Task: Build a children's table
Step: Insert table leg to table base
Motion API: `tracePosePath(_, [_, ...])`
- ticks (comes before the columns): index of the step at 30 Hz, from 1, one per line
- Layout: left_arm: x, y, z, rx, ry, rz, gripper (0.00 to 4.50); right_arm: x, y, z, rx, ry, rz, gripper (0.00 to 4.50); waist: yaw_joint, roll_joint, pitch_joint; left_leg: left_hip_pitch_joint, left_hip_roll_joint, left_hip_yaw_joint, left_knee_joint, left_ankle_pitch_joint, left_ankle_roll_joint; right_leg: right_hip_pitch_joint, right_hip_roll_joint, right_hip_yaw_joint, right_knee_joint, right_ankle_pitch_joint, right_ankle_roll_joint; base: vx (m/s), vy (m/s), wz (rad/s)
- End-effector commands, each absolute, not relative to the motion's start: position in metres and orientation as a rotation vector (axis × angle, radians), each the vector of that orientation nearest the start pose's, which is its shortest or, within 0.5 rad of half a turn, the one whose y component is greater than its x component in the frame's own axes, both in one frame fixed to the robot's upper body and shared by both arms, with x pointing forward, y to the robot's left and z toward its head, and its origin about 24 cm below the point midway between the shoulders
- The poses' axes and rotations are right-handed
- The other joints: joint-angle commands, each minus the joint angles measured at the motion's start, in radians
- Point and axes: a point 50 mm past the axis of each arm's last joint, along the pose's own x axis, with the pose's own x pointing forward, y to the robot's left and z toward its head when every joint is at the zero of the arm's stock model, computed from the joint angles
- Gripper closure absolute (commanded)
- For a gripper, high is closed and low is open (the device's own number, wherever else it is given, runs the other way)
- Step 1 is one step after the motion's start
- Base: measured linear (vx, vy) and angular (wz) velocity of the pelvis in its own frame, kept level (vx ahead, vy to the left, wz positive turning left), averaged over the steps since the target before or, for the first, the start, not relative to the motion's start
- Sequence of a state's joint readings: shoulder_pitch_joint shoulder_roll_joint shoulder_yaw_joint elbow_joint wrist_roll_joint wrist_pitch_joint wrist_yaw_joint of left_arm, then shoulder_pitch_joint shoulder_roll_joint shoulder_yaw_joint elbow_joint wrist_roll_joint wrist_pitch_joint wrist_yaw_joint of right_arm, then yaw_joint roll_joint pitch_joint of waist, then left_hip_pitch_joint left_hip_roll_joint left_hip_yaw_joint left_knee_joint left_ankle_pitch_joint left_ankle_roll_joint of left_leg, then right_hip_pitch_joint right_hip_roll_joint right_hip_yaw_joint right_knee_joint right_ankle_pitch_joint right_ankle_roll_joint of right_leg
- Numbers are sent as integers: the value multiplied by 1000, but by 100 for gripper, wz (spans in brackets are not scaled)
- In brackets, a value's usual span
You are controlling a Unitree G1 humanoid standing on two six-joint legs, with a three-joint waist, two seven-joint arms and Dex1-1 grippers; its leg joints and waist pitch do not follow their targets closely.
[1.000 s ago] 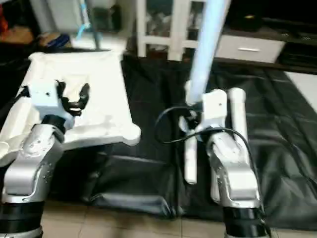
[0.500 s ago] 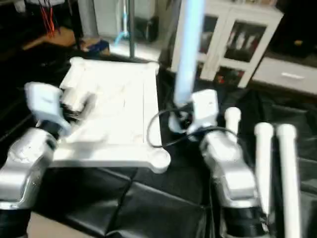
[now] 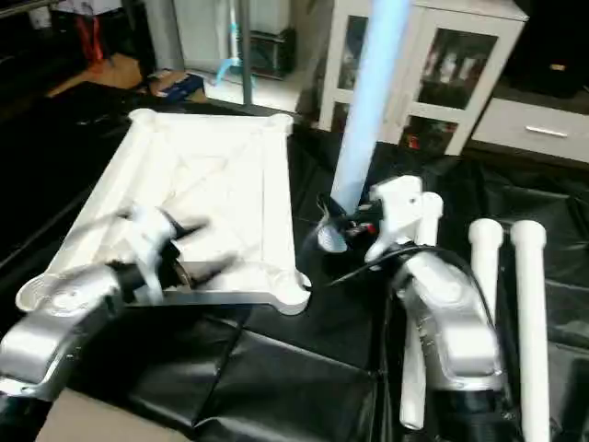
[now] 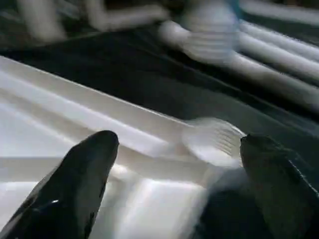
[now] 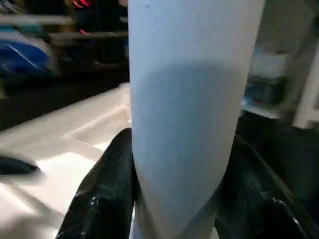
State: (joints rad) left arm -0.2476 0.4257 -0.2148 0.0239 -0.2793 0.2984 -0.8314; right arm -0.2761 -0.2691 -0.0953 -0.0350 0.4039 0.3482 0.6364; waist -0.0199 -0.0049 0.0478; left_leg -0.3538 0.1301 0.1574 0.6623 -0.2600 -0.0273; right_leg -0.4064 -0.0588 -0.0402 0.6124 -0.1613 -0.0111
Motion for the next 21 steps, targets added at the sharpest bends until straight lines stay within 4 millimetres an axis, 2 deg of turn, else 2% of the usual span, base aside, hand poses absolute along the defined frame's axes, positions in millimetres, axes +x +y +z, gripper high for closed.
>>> tracePosePath(1, [273,135,66,168,251,-1093,8,292,-169,110,172,-16,732,265,-5,6,-53,-2,83,-36,-110,-236,3,42,-85,53,-80,-329,-198,0,0,0])
tracePosePath(2, [276,133,61,211,285,-1125,8,291,-169,107,173,13,788,265,-7,12,-54,-7,83,-37,-109,-201,15,49,-85,52,-77,-301,-211,0,0,0])
tracePosePath(4, [281,133,59,234,302,-1140,8,289,-167,108,195,23,838,265,-6,12,-56,-3,81,-33,-105,-189,28,47,-84,51,-80,-308,-210,0,0,0])
tracePosePath(5, [282,134,59,240,310,-1154,8,289,-166,108,199,25,858,265,-6,9,-60,-10,83,-34,-103,-128,41,56,-89,51,-73,-245,-233,0,0,0])
tracePosePath(9, [287,138,54,283,349,-1171,8,290,-161,106,147,22,885,265,-4,11,-62,-7,86,-30,-101,-72,64,55,-87,47,-66,-176,-265,0,0,0])
tracePosePath(11, [286,141,52,286,380,-1207,8,291,-160,107,151,13,901,265,-3,11,-63,-4,87,-29,-102,-66,71,55,-89,47,-64,-170,-273,0,0,0])
tracePosePath(12, [286,141,51,283,386,-1216,33,291,-159,108,152,11,906,265,-2,12,-62,-3,89,-29,-102,-69,70,54,-89,48,-65,-171,-276,0,0,0])
tracePosePath(15, [284,145,51,279,415,-1246,42,291,-159,110,140,-1,908,265,-1,14,-57,1,92,-28,-107,-110,54,52,-88,47,-66,-198,-281,0,0,0])
tracePosePath(17, [280,149,52,262,446,-1270,61,292,-160,113,136,-8,908,265,-2,13,-54,3,92,-28,-110,-152,33,50,-89,49,-68,-252,-273,0,0,0])
tracePosePath(18, [279,150,52,264,450,-1272,85,292,-161,114,134,-10,909,265,-4,7,-53,2,92,-27,-111,-160,30,50,-89,49,-71,-265,-268,0,0,0])
tracePosePath(19, [279,151,52,264,450,-1271,85,291,-161,114,133,-11,910,265,-3,11,-53,5,93,-26,-111,-171,22,48,-89,49,-72,-283,-262,0,0,0])
tracePosePath(20, [279,152,51,265,451,-1265,87,291,-161,115,130,-12,915,265,-4,4,-52,4,94,-25,-112,-173,20,48,-90,50,-72,-293,-258,0,0,0])
tracePosePath(21, [279,152,51,265,451,-1265,87,291,-161,115,130,-12,915,265,-4,4,-52,4,94,-25,-112,-173,20,48,-90,50,-72,-293,-258,0,0,0])
